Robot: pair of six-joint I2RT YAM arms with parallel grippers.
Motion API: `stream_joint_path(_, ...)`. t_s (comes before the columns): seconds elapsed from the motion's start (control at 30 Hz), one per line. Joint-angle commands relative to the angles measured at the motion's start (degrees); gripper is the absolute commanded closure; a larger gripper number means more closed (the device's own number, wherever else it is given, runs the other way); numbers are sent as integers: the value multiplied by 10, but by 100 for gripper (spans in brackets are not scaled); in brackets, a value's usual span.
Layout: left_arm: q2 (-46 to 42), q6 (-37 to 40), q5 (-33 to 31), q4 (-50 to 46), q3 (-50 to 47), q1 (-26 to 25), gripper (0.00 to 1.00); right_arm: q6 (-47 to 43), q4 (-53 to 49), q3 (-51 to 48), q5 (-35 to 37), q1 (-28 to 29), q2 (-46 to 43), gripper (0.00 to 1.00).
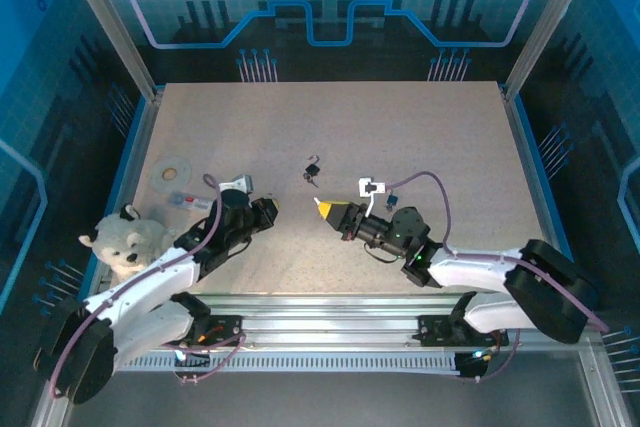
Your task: Lock with the key
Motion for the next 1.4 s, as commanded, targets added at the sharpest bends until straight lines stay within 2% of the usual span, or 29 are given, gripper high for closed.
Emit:
stream_joint_path(0.0,30,49,15,-24,33,14,100,-72,-130,26,30,-4,-50,100)
stream_joint_path(0.23,106,96,-26,-27,64,18,100,-169,-301,42,74,9,-159,100)
stream_joint_path(0.6,216,139,-78,-54,114,24,100,-241,-446,42,122,54,-259,100)
stream_joint_path(0.77,251,152,-86,-79,138,29,100,-260,-471,43,145,81,-274,100)
stream_joint_path(1.03,306,158,-56,-74,155,38,100,-278,-477,46,174,118,-265,100)
stream_joint_path(1.37,333,165,-37,-80,168,45,100,-283,-464,42,184,140,-259,100)
